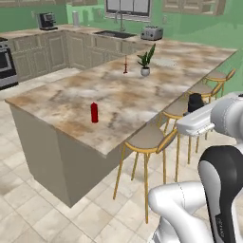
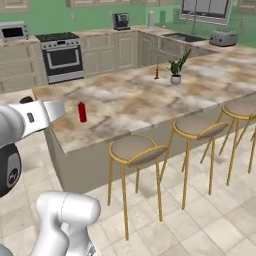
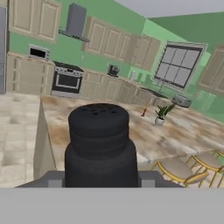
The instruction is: Move the ketchup and shaker from the cabinet to the dining counter.
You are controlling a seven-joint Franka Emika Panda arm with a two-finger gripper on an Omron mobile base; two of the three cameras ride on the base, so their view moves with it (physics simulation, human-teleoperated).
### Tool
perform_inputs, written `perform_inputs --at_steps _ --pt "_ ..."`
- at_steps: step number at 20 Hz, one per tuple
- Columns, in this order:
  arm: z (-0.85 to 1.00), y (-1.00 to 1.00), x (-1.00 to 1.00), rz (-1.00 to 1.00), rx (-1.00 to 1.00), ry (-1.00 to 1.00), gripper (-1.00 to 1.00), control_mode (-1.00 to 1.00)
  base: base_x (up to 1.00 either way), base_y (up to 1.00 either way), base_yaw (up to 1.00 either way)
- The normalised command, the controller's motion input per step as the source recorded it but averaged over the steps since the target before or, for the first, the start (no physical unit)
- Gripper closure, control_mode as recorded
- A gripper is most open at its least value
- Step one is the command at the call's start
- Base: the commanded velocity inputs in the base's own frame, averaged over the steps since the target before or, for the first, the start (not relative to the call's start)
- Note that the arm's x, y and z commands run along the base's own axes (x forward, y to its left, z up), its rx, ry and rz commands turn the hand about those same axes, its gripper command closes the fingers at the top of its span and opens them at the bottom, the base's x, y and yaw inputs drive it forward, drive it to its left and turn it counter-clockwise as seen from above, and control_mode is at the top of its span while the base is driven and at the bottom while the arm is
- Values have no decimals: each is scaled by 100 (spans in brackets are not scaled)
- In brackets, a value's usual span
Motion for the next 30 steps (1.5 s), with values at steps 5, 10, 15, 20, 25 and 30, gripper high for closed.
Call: perform_inputs --at_steps 5,10,15,20,25,30 --pt "0 0 0 0 0 0 100 100 35 -80 33" --pt "0 0 0 0 0 0 100 100 42 -70 36" --pt "0 0 0 0 0 0 100 100 25 -78 35" --pt "0 0 0 0 0 0 100 100 25 -71 37" --pt "0 0 0 0 0 0 100 100 38 -60 36" --pt "0 0 0 0 0 0 100 100 49 -36 30"
